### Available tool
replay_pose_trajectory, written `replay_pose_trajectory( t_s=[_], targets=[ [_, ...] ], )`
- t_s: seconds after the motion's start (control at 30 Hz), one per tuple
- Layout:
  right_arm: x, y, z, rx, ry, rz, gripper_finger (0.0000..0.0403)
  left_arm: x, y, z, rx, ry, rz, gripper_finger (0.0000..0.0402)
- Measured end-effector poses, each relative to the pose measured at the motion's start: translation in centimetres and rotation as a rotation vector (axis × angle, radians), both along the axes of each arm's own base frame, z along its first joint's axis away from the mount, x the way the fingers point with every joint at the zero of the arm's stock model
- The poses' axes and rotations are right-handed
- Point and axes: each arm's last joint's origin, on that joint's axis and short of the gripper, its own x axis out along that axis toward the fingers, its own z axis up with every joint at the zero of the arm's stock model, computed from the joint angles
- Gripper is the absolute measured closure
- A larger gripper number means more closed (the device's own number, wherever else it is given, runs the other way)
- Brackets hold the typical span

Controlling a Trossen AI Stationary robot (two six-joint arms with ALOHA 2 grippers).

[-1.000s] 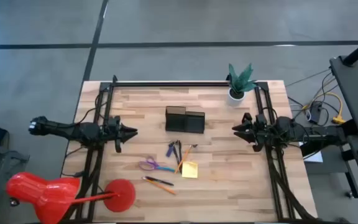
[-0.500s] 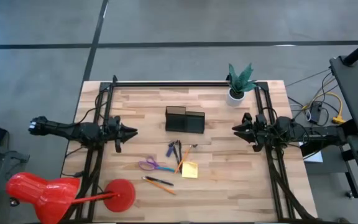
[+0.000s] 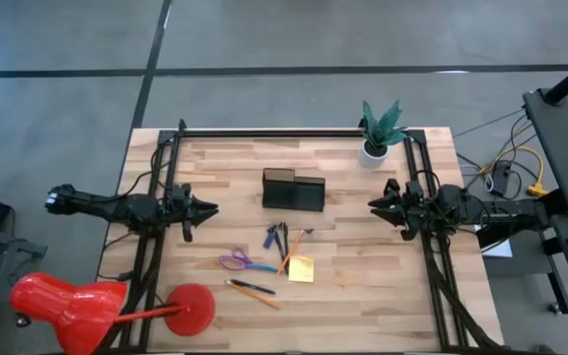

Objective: Pick and place office supplies into organizer

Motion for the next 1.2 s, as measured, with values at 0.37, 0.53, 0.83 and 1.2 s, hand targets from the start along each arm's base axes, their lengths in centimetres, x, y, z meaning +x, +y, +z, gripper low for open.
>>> replay_pose_trajectory(
  t_s=[0.37, 0.53, 0.83, 1.2],
  targets=[
    [0.00, 0.00, 0.00, 0.000, 0.000, 0.000, 0.0294, 0.00, 0.00, 0.02, 0.000, -0.001, 0.000, 0.0336],
    [0.00, 0.00, 0.00, 0.000, 0.000, 0.000, 0.0295, 0.00, 0.00, 0.00, 0.000, 0.000, 0.000, 0.0336],
    [0.00, 0.00, 0.00, 0.000, 0.000, 0.000, 0.0299, 0.00, 0.00, 0.00, 0.000, 0.000, 0.000, 0.0336],
    [0.00, 0.00, 0.00, 0.000, 0.000, 0.000, 0.0300, 0.00, 0.00, 0.00, 0.000, 0.000, 0.000, 0.0336]
  ],
)
